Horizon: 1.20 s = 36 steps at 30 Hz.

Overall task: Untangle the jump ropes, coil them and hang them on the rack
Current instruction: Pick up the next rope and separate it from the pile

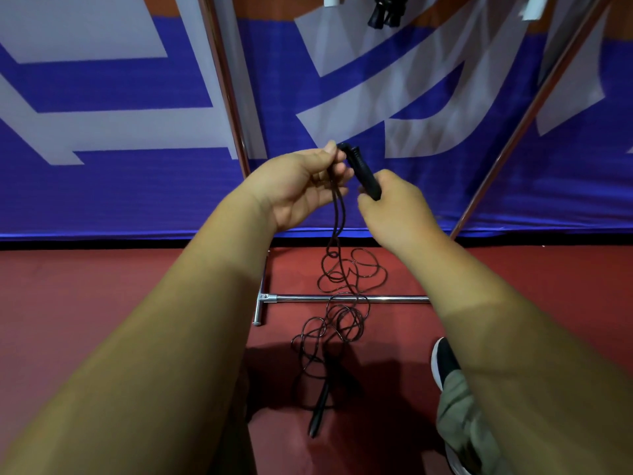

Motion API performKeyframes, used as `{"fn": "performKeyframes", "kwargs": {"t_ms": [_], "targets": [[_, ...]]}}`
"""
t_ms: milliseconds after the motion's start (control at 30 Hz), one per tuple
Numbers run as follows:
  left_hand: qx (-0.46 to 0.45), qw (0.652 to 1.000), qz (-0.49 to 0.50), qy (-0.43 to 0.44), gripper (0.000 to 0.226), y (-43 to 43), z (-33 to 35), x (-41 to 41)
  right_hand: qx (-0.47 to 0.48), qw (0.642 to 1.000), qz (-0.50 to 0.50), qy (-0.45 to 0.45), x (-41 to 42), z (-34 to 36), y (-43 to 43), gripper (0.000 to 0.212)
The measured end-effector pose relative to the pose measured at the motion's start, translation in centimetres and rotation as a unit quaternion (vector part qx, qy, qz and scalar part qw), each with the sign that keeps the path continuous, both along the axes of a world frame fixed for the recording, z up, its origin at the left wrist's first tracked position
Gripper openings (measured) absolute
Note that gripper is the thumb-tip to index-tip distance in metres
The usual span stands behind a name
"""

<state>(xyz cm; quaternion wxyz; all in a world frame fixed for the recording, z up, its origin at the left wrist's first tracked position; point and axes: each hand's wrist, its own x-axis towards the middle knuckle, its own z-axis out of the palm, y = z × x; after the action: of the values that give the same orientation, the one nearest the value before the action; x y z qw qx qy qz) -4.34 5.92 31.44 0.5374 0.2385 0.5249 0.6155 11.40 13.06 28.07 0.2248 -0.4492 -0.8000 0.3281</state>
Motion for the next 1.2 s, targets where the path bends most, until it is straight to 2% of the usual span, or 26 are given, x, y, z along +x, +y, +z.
{"fn": "performKeyframes", "kwargs": {"t_ms": [167,233,400,533,633,767,867,1000,1200], "targets": [[0.015,0.999,0.012,-0.033,0.021,-0.1,0.4,0.2,0.046,0.999,0.010,0.027,-0.1,-0.3,-0.4,0.009],[0.024,0.998,0.020,-0.061,0.022,-0.1,0.5,0.1,0.030,0.999,0.014,0.038,-0.1,-0.1,-0.4,0.007],[0.036,0.995,0.027,-0.092,0.025,-0.2,0.5,-0.2,-0.017,0.998,0.033,0.050,-0.1,0.8,-1.0,0.018],[0.055,0.997,0.001,-0.059,0.024,-0.4,0.4,-0.1,-0.100,0.990,0.037,0.093,0.1,1.3,-1.2,0.019],[0.064,0.997,0.002,-0.030,0.024,-0.3,0.3,0.2,-0.127,0.983,0.058,0.123,-0.1,1.0,-1.5,0.026],[0.050,0.995,-0.005,0.085,0.019,-0.2,0.1,0.7,-0.109,0.988,0.027,0.110,-0.7,0.1,-1.9,0.046],[0.032,0.991,-0.006,0.127,0.019,-0.2,0.2,1.1,-0.081,0.991,-0.008,0.102,-0.9,-0.5,-1.7,0.035],[0.042,0.995,-0.004,0.095,0.019,-0.3,0.3,1.1,-0.067,0.992,-0.009,0.109,-1.1,-0.7,-1.2,0.011],[0.058,0.995,-0.002,0.079,0.023,-0.4,0.5,0.9,-0.087,0.991,0.020,0.099,-0.9,-0.3,-0.5,0.010]]}}
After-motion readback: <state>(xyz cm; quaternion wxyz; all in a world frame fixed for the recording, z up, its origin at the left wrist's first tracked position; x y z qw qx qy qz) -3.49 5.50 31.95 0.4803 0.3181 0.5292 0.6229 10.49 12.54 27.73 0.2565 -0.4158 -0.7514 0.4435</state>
